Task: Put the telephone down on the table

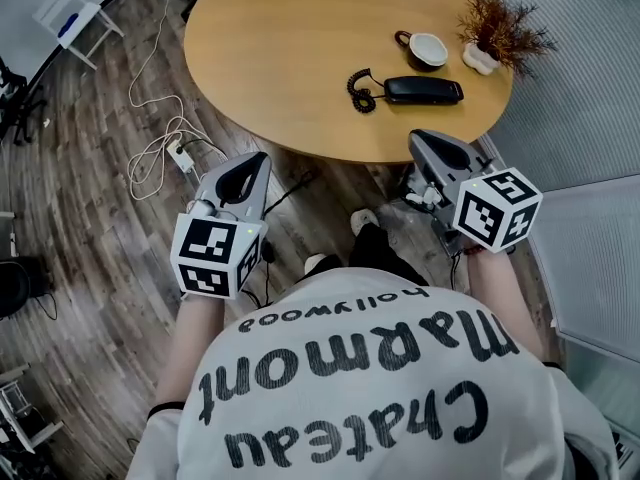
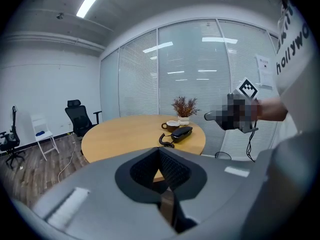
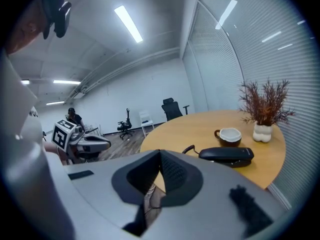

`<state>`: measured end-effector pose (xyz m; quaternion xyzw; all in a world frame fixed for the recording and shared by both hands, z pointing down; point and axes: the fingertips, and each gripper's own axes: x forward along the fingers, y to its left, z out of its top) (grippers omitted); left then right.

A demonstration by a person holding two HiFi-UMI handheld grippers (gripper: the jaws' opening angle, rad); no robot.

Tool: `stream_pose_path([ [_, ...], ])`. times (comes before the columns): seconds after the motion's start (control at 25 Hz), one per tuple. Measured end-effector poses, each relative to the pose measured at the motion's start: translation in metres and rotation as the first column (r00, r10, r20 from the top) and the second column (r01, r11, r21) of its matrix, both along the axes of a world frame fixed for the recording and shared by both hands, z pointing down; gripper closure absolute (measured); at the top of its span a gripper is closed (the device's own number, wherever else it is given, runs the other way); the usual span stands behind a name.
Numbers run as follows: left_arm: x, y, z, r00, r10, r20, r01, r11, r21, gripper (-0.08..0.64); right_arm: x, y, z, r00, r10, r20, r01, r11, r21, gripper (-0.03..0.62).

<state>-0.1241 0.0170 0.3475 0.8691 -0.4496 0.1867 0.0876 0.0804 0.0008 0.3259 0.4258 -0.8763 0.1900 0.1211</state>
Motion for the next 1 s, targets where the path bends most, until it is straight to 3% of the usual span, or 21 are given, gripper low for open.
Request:
stream_pose_path([
  [1.0,0.002,-0.013,-0.014,0.999,0.025,-0.020,-0.025,0.999,0.032,0.551,0.002,-0.004,-0.007,0.999,0.003,-0.034,-0.003,1.000,-0.007,0.578],
])
